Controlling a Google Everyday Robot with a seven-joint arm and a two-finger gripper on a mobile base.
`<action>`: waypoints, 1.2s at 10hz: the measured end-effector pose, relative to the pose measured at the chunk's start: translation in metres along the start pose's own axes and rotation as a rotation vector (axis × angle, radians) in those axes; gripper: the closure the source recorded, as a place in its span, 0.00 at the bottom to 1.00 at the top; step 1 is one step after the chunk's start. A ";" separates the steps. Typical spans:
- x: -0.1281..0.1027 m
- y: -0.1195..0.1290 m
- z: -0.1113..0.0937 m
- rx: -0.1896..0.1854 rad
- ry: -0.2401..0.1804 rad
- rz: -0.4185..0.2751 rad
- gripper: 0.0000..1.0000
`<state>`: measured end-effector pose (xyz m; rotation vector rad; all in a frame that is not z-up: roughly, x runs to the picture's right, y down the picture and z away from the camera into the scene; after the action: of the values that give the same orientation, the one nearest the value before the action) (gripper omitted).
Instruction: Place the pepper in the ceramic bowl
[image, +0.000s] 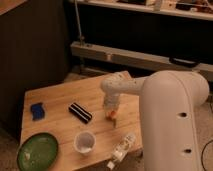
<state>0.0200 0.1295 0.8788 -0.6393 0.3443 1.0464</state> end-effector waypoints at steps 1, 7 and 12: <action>-0.007 0.006 -0.014 0.012 -0.022 -0.008 1.00; -0.045 0.117 -0.111 0.016 -0.123 -0.137 1.00; 0.008 0.227 -0.134 -0.163 -0.095 -0.273 1.00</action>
<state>-0.1719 0.1277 0.6981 -0.7569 0.0858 0.8445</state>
